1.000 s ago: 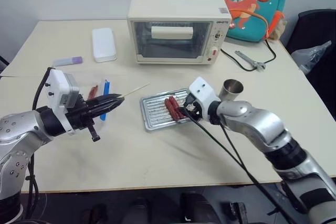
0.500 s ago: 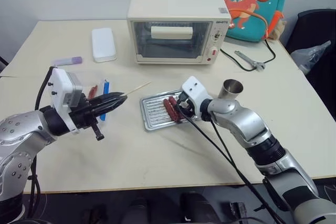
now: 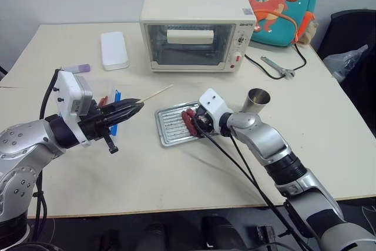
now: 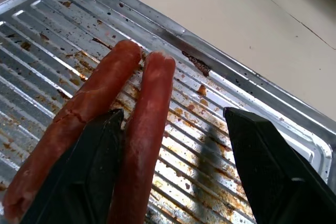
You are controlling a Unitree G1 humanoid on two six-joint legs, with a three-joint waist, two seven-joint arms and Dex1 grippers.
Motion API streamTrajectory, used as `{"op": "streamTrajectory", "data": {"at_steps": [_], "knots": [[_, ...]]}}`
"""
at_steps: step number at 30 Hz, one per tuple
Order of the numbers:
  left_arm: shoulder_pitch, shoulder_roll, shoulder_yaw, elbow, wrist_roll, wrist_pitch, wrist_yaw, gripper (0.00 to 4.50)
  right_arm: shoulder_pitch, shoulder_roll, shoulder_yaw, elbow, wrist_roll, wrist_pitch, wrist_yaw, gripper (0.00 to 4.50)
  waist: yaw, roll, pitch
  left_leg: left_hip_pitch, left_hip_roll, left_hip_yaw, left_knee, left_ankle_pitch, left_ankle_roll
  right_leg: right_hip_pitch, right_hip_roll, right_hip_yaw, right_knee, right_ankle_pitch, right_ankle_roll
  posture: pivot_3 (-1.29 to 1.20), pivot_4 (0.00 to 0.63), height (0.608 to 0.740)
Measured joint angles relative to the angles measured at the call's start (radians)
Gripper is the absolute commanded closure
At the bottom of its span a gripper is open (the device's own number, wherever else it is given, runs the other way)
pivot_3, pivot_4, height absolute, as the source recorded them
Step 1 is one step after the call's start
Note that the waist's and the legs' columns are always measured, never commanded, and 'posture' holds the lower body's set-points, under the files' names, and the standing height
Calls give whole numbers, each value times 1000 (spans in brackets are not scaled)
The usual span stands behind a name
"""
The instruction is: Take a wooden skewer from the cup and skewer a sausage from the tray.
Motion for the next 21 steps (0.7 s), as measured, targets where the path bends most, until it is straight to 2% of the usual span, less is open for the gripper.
{"op": "streamTrajectory", "data": {"at_steps": [7,21], "knots": [[0,0,-8,3,0,-2,-8,4500,0,40,-33,33,-18,-11,23,4160,-11,0,0,1,0,0,0,0,0,0,0,0,1,0,0,0,150,740],[-3,0,-25,16,4,-25,-22,4500,3,65,-60,42,-41,-14,59,4228,-13,0,0,2,0,0,-1,0,-1,0,0,0,2,0,0,0,150,740]]}}
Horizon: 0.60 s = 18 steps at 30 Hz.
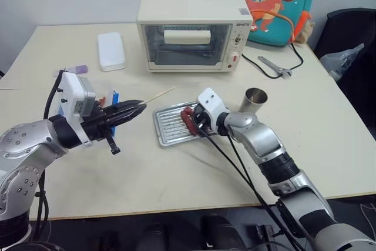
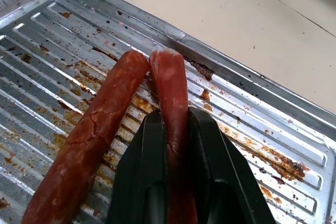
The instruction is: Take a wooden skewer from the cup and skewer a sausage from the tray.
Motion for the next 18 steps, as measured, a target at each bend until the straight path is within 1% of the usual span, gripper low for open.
{"op": "streamTrajectory", "data": {"at_steps": [3,6,10,13,15,18], "knots": [[1,0,-1,31,6,-10,-17,4500,15,-37,1,-40,3,4,55,4228,0,0,0,0,0,0,0,0,0,0,0,0,0,0,0,0,150,740],[3,15,-3,71,20,-19,-50,4500,18,-132,2,-122,26,20,164,4228,3,0,0,0,-1,0,0,0,0,0,0,0,0,0,0,0,150,740],[-11,61,-21,151,51,-42,-134,4500,-25,-323,-19,-279,131,64,414,4228,4,0,0,0,-1,0,0,0,1,0,0,-1,-2,0,0,0,150,740],[-26,97,-46,185,62,-55,-203,4500,-67,-443,-63,-339,219,79,579,4228,5,0,0,0,0,0,-1,-1,1,1,0,0,-2,0,0,0,150,740],[-34,115,-61,186,63,-55,-253,4500,-95,-502,-95,-357,267,79,673,4228,3,0,0,1,0,0,-2,-1,1,1,0,0,-2,0,0,0,150,740],[-42,147,-85,181,61,-55,-313,4500,-108,-557,-116,-366,303,59,770,4228,3,0,0,1,0,1,-3,-1,1,1,0,0,-3,0,0,0,150,740]]}}
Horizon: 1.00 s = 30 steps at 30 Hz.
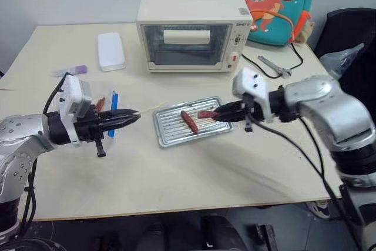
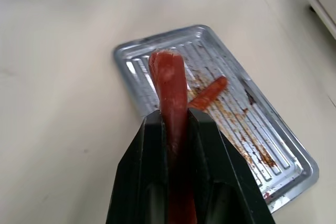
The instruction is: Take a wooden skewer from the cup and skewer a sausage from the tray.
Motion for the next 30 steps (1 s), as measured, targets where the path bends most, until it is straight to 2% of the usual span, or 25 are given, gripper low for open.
{"op": "streamTrajectory", "data": {"at_steps": [7,15,30], "knots": [[-102,23,-87,-20,-9,5,-100,4500,-35,-49,-17,-36,71,20,95,4228,3,0,0,0,0,0,0,0,0,0,0,0,0,0,0,0,150,740],[-172,-9,-161,-2,0,2,-120,4500,-36,-46,-23,-77,122,74,69,4228,3,0,0,0,0,0,2,0,0,0,0,0,1,0,0,0,150,740],[-196,-50,-182,8,39,-9,-123,4500,-28,-44,-49,-120,183,99,25,4228,7,0,0,-1,0,0,4,0,0,0,0,0,2,0,0,0,150,740]]}}
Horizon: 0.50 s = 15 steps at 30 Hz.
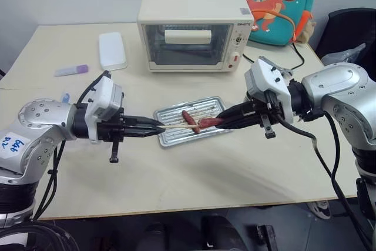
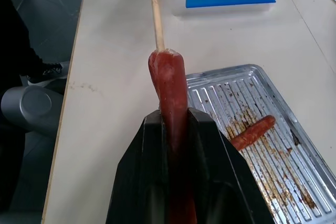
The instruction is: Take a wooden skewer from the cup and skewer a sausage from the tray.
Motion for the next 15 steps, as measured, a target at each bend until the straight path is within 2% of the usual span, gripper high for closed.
{"op": "streamTrajectory", "data": {"at_steps": [9,15], "knots": [[-35,-35,-17,26,23,-9,4,4500,7,-1,-2,-22,8,-1,-19,4228,15,0,0,-1,0,0,4,-1,1,0,0,0,1,0,0,0,150,740],[-29,-25,-15,30,33,-10,-11,4500,7,-1,-2,-22,6,2,-41,4228,17,0,0,-1,0,0,5,-1,2,0,0,0,2,0,0,0,150,740]]}}
